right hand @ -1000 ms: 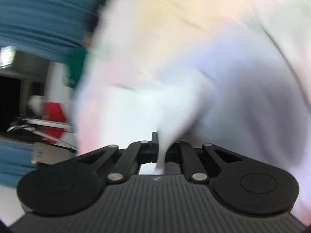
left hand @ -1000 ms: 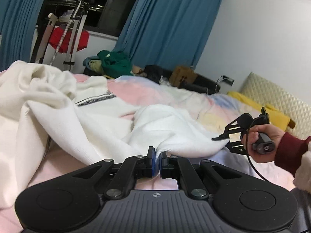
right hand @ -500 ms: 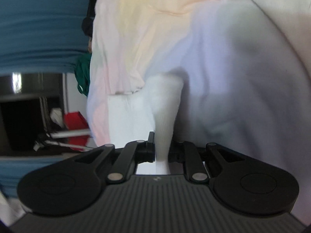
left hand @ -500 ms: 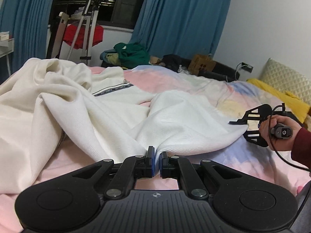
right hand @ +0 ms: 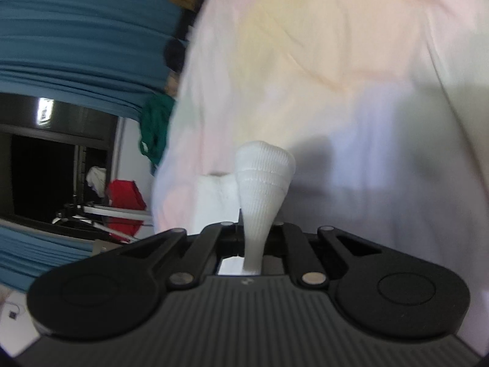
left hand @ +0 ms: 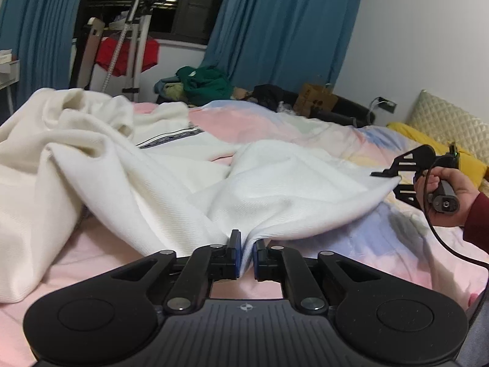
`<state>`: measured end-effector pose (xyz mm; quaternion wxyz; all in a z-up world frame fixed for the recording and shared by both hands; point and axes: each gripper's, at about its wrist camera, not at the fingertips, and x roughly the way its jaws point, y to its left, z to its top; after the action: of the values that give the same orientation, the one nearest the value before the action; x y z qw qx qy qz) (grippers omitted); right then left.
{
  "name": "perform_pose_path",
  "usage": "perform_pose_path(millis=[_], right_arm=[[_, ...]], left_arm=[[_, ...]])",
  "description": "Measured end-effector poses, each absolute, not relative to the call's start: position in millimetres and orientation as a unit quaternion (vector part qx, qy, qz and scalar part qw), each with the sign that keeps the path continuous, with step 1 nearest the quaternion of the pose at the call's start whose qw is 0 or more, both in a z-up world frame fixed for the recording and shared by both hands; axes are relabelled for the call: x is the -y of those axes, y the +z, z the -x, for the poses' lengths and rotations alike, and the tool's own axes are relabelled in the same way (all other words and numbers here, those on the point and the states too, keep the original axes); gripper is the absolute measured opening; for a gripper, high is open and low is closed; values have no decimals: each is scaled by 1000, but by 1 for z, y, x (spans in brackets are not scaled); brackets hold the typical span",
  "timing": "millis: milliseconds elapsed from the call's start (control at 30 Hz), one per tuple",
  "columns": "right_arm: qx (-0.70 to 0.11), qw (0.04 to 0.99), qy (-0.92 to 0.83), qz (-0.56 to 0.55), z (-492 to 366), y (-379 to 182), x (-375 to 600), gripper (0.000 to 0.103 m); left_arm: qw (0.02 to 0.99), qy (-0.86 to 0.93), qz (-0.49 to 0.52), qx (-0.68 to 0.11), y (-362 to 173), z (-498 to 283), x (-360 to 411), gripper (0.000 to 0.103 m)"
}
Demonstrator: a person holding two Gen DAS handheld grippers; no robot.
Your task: Fold clothes
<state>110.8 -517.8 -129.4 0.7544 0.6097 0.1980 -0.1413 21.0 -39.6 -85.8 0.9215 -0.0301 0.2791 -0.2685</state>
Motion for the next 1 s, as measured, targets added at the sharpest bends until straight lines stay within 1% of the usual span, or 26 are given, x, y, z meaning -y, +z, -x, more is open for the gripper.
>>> perform_pose_path(millis=[33,100,133,167,200,233,267,367,500,533,567,633,800,1000], right_arm=[[-185,766,-149,-598,-110,-124,522,5],[-161,786,-171,-571,-107,-121,531,5],[-152,796,-183,-557,-105,-119,536,5],[-159,803,-199,-539,-105,-121,539,5],[-172,806,-212,-525,-103,-126,543,5],[-187,804,-219,-520,-103,-132,547,5],[-201,800,-225,-518,-103,-139,550,5],[-209,771,-236,-553,-93,-155,562,6],[-206,773,-241,-550,-96,-152,560,5],[-209,780,-242,-539,-97,-150,558,5],[-212,785,-242,-529,-97,-147,557,5],[-214,786,-243,-526,-98,-145,556,6],[-209,762,-247,-560,-85,-151,555,6],[-200,746,-247,-585,-79,-154,556,6]], left_arm=[[919,-282,32,-273,-85,-19,42,15],[916,-304,33,-260,-85,-14,49,19],[916,-308,24,-257,-84,-10,53,24],[915,-312,15,-254,-84,-7,58,32],[915,-315,11,-252,-83,-4,60,36],[914,-317,13,-254,-83,-2,60,44],[912,-319,18,-259,-82,-1,59,50],[910,-301,32,-284,-79,2,50,55],[910,-242,74,-329,-73,3,21,64],[910,-219,89,-341,-71,1,12,69],[910,-197,103,-349,-69,-1,2,79],[915,-157,127,-349,-68,-1,-17,90],[905,-69,220,-358,-74,-11,-59,91],[829,-7,425,-363,-100,-24,-120,91]])
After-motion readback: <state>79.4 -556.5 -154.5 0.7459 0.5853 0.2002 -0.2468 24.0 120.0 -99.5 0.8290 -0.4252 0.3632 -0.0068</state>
